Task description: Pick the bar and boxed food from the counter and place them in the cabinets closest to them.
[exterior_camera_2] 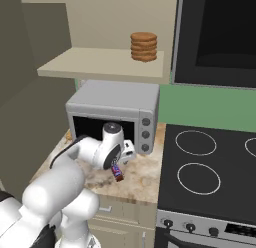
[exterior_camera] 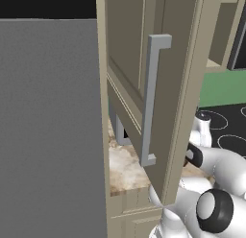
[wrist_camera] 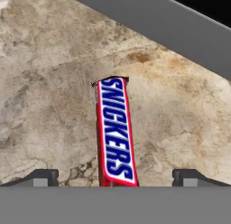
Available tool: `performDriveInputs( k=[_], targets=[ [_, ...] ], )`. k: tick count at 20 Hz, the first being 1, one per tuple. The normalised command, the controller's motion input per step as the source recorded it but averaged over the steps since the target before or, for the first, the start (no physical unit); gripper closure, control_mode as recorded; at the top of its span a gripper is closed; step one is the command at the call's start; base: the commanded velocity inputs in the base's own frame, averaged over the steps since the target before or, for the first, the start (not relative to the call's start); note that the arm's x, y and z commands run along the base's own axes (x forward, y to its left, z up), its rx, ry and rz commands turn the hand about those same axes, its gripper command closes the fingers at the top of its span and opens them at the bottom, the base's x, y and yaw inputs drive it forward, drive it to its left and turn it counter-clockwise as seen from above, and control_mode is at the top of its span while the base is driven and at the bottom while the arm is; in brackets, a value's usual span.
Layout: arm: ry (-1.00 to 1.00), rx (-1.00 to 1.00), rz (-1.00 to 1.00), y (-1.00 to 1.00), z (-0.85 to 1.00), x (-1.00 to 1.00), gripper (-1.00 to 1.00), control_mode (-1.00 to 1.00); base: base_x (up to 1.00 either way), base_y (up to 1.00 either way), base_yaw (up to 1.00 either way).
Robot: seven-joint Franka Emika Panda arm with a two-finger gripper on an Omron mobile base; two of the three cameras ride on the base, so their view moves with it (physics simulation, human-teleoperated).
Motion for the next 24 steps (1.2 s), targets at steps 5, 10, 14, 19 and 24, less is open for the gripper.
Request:
performDriveInputs(
  k=[5,10,14,19,24],
  targets=[
    [-0.05,0.07,-0.02,0.0,-0.11,0.13,-1.0,-1.0,0.0,0.0,0.0],
    [-0.03,0.01,-0.01,0.0,-0.02,0.0,-1.0,-1.0,0.0,0.0,0.0],
    [0.0,0.0,0.0,0.0,0.0,0.0,-1.0,-1.0,0.0,0.0,0.0],
    [0.0,0.0,0.0,0.0,0.0,0.0,-1.0,-1.0,0.0,0.0,0.0],
    [0.0,0.0,0.0,0.0,-0.02,0.01,-1.0,-1.0,0.0,0.0,0.0]
  ],
)
